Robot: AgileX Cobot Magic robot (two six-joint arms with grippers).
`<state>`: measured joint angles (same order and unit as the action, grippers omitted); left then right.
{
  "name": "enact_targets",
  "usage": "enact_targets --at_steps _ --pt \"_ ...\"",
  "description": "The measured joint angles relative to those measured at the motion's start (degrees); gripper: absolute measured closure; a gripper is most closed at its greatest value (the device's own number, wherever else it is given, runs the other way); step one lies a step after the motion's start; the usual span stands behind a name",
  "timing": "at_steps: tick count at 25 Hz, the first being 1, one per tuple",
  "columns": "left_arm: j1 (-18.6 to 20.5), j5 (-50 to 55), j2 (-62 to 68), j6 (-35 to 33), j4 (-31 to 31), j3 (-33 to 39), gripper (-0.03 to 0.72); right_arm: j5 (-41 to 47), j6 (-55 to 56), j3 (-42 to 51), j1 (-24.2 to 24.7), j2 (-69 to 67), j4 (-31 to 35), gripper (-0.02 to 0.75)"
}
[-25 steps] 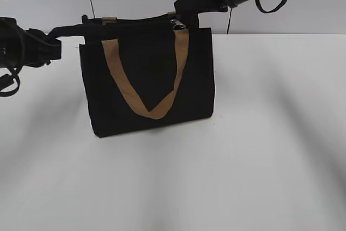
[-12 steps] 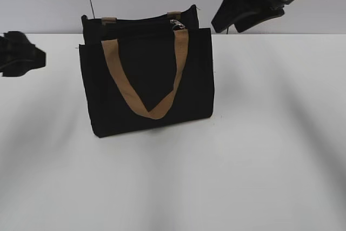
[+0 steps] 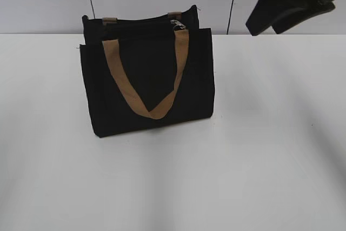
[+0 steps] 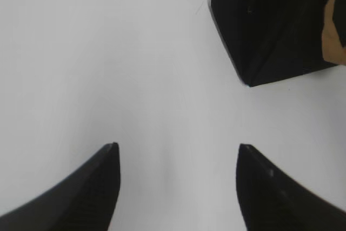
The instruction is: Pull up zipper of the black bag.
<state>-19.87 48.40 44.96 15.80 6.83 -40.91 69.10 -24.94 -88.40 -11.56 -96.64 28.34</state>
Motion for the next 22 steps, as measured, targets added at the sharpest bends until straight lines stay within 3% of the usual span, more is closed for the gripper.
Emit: enact_targets --at_steps 10,17,22 --pt "0.0 16.9 -17.23 -1.54 1.26 -0.07 0.188 0.21 3.09 23.04 0.0 25.68 -3.58 0.268" --pt "0.0 21.24 -28.59 -4.15 1.13 -0.07 0.195 -0.53 7.72 37.78 0.0 51.66 -8.58 0.268" --pt "0.0 21.49 -36.52 -9.09 -1.78 -0.02 0.195 -0.8 13.14 46.32 0.0 68.05 -15.81 0.268"
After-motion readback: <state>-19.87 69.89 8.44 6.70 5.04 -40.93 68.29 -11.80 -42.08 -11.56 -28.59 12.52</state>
